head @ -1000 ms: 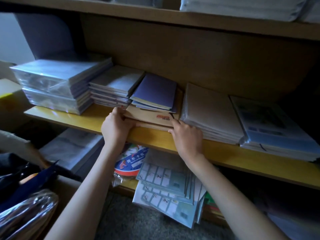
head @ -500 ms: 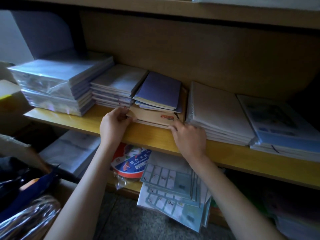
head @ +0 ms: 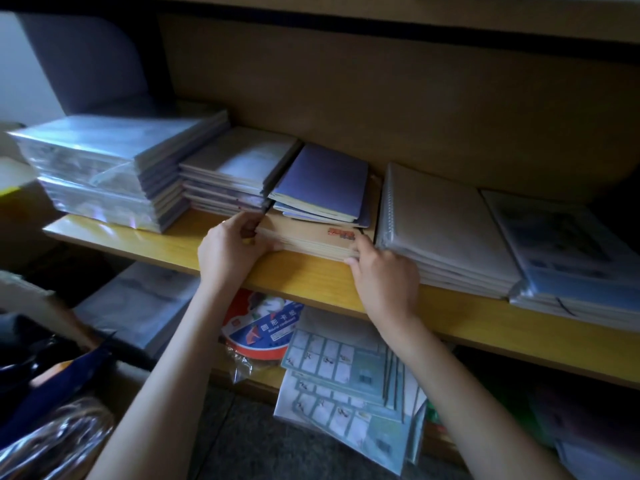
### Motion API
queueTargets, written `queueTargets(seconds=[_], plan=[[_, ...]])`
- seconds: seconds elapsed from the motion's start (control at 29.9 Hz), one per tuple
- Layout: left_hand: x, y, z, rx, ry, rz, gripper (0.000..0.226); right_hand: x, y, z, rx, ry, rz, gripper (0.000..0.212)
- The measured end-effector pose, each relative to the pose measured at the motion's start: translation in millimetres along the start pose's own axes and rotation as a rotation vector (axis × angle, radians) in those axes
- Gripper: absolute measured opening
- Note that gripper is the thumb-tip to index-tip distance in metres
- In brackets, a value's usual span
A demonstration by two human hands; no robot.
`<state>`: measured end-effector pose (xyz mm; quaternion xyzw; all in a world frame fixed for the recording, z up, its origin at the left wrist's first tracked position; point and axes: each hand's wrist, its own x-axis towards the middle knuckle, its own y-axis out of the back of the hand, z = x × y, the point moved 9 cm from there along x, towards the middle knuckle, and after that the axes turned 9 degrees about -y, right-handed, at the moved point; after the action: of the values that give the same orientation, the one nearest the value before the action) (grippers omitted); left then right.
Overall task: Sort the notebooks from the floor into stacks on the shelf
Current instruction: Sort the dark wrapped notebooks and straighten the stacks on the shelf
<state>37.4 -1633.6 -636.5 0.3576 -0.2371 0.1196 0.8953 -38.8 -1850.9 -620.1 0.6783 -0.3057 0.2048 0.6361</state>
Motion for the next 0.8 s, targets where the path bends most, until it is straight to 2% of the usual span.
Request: queueTargets(seconds=[0.27, 0.43, 0.5, 0.57, 0.67, 0.7, 0.8], plan=[[3.0, 1.1, 4.7, 0.117, -0.027, 0.037, 0.041, 1.5, -1.1, 0.0, -0.045, -0.032, 0.003, 0.028], [1.2, -1.1, 5.4, 0.109, 0.000, -0.020, 0.042, 2.2, 5.6, -5.5, -0.047, -0.037, 0.033, 0.031], [-4.7, -3.5, 15.3, 0.122, -0.056, -0.016, 0.047, 0.1, 8.9, -7.3, -0.043, -0.015, 0.012, 0.030], [-11.3, -7.4, 30.9, 0.079, -0.140, 0.017, 0.055, -2.9, 6.3, -3.3, 0.014, -0.052, -0.085, 0.035], [-14.0, -18.2, 42.6, -0.127, -0.114, -0.001, 0.064, -9.3, -12.5, 8.8, 0.413, -0.394, -0.426, 0.066], [-12.3, -21.1, 44.7, -0.126, -0.105, -0.009, 0.067, -12.6, -19.2, 7.0, 0.542, -0.509, -0.522, 0.074], [-9.0, -28.2, 45.1, -0.030, -0.115, -0.050, 0.071, -4.6, -32.4, -5.8, 0.717, -0.619, -0.655, 0.087]])
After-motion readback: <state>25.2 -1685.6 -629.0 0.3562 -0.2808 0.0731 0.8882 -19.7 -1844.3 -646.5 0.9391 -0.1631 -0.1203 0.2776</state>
